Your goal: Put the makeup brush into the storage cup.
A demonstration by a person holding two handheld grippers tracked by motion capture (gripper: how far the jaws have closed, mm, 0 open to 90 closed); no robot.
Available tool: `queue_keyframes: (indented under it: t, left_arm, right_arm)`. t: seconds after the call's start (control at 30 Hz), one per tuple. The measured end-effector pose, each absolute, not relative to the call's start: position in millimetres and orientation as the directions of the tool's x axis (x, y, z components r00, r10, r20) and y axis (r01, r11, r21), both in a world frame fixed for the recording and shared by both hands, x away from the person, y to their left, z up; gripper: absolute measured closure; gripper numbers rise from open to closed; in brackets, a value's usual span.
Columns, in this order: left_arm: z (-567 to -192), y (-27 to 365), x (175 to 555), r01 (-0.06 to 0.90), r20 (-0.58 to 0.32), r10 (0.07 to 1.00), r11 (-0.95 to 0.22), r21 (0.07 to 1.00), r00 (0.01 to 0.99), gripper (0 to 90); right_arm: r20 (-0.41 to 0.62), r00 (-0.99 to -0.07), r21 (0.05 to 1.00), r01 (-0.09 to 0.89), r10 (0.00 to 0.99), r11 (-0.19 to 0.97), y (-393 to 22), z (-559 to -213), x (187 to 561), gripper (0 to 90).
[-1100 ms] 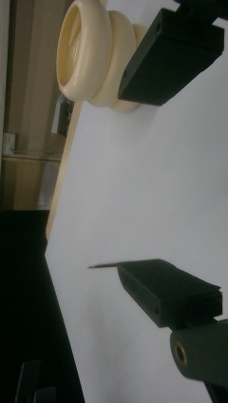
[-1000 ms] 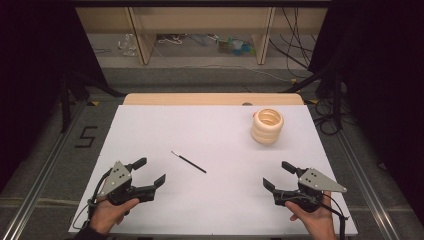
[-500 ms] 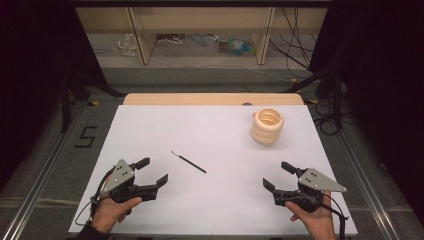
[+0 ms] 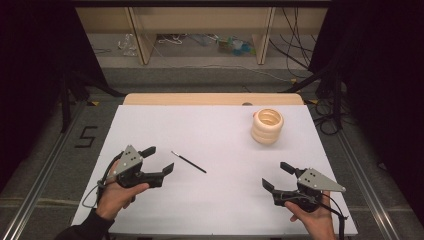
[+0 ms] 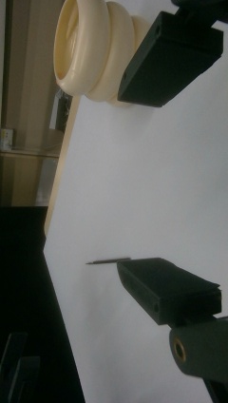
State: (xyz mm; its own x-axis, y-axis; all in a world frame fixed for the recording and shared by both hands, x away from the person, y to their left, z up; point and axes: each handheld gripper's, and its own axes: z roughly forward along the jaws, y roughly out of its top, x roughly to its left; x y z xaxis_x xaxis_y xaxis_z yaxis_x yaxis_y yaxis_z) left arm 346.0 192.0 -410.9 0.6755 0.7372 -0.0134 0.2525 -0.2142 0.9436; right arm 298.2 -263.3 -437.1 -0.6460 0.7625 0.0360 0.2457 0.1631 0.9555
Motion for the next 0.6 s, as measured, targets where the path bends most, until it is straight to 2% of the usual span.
queue_keyframes:
  t: [0.5,0.6]
  left_arm:
    - [-402.8,183.2,372.2,0.281,0.003,0.691,-0.299,0.912,0.723,18.3]
    - [-399.1,178.9,379.6,0.303,0.019,0.658,-0.372,0.877,0.753,18.3]
  right_arm:
    - [0.04,-0.661,0.954,0.247,0.749,0.167,-261.8,-438.4,299.2,18.0]
    - [0.041,-0.666,0.955,0.245,0.744,0.167,-261.3,-438.0,299.3,18.0]
